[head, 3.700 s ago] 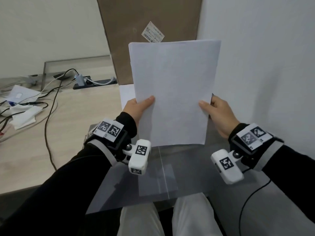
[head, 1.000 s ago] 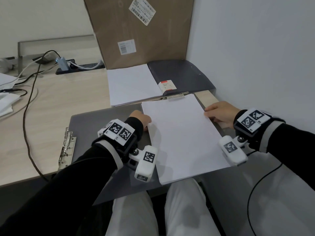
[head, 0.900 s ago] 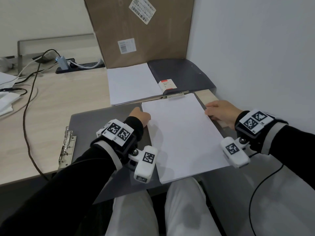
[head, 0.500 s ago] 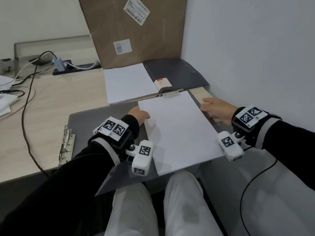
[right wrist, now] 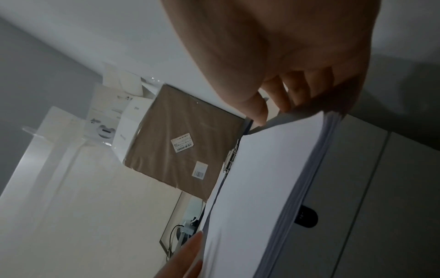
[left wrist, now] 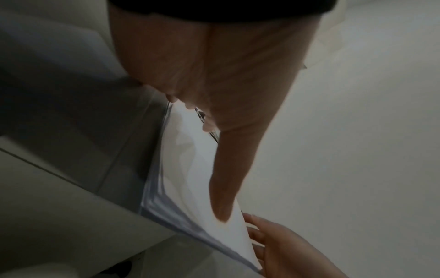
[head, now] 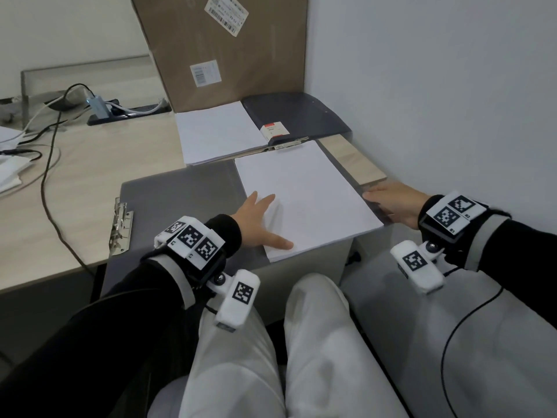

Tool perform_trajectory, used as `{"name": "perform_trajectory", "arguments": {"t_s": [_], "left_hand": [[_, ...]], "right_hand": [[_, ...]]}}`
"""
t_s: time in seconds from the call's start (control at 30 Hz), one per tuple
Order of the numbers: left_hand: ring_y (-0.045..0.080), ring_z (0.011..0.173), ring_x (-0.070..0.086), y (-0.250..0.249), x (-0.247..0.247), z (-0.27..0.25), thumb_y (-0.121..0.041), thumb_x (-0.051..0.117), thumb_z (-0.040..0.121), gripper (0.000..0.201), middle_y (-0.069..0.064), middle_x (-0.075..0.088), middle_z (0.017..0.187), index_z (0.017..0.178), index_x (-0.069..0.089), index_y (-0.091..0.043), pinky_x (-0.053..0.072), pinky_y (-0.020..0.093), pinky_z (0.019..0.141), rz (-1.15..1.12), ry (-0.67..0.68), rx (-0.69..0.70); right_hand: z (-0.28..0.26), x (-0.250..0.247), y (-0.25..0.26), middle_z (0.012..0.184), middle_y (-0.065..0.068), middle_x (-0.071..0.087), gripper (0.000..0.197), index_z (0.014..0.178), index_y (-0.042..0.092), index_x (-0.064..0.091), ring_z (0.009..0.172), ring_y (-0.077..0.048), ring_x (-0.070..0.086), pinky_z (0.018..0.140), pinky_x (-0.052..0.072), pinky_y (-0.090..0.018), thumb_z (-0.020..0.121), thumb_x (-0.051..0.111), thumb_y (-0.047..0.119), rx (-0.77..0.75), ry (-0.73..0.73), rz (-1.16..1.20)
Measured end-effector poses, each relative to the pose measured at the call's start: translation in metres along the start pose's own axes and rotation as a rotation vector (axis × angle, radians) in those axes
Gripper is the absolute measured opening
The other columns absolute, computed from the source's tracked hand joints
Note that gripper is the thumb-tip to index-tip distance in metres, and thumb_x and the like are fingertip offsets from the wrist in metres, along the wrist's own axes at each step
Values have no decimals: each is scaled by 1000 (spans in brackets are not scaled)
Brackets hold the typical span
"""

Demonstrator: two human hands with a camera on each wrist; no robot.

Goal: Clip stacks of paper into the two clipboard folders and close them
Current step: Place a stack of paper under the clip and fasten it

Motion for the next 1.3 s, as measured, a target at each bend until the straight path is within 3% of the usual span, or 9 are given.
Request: {"name": "perform_trajectory", "arguments": {"t_s": [0.13, 0.37, 0.53, 0.63, 0.7, 0.9, 0.97, 1.07, 1.3], "left_hand": [[23, 149, -6, 0, 17, -3, -54, 77, 61, 123, 2, -21, 158, 150, -6, -33, 10, 50, 120, 178, 11, 10], [24, 149, -7, 8, 28, 5, -52, 73, 66, 114, 5, -11, 160, 151, 0, -29, 1, 46, 119, 250, -120, 3], [26, 149, -7, 6, 29, 6, -59, 70, 65, 114, 3, -7, 160, 151, 2, -27, 4, 47, 120, 256, -124, -2], [27, 149, -8, 5, 29, 6, -60, 69, 65, 114, 3, -8, 160, 151, 1, -27, 4, 46, 120, 258, -114, -9], [27, 149, -7, 5, 28, 6, -60, 70, 65, 115, 3, -8, 160, 151, 2, -26, 5, 46, 120, 260, -110, -5], [25, 149, -3, 7, 23, 1, -58, 75, 61, 121, 4, -8, 160, 151, 0, -25, 10, 44, 120, 189, -80, 12], [27, 149, 1, 8, 22, 0, -56, 75, 63, 119, 3, -7, 160, 151, 0, -26, 12, 44, 120, 146, -82, 0], [28, 149, 1, 8, 22, -1, -55, 74, 65, 115, 4, -7, 160, 151, 2, -26, 10, 43, 121, 127, -91, 1], [22, 149, -5, 5, 24, -3, -53, 72, 69, 112, 5, -8, 160, 151, 2, -23, 2, 43, 121, 130, -82, 15]], "right_hand": [[-8, 3, 0, 79, -2, 61, 17, 84, 14, 57, 64, -14, 56, 53, 43, -24, 97, 46, 15, -7, 9, 30], [-11, 4, 3, 78, -8, 59, 12, 102, 11, 56, 61, -18, 54, 54, 41, -24, 95, 48, 14, -14, 16, -1], [-10, 5, 4, 92, -16, 58, 13, 101, 9, 59, 78, -24, 53, 61, 42, -29, 91, 50, 12, -20, -11, -69], [-8, 5, 2, 97, -17, 61, 31, 113, -8, 60, 86, -26, 57, 70, 46, -35, 91, 51, 12, -15, -11, -91], [-12, 6, 3, 101, -15, 63, 33, 118, -5, 59, 88, -26, 58, 68, 46, -31, 93, 48, 13, -17, 2, -118], [-18, 15, 6, 135, -9, 55, 51, 131, 7, 51, 123, -27, 52, 107, 38, -41, 95, 39, 42, -52, 92, -296], [-19, 15, 2, 135, -3, 56, 53, 133, 13, 51, 119, -22, 55, 100, 44, -36, 95, 38, 47, -31, 103, -227], [-22, 17, 0, 106, 2, 67, 40, 116, 17, 60, 85, -12, 62, 69, 44, -23, 98, 37, 44, -26, 130, -146], [-16, 16, -5, 89, 10, 61, 31, 106, 23, 57, 74, -5, 55, 63, 38, -20, 98, 37, 45, -27, 127, -145]]}}
Point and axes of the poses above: each hand's wrist, its own z-axis towards the middle knuckle, its own x-axis out of the palm, y = z × x, the point moved 6 cm from there along z, towards the middle knuckle
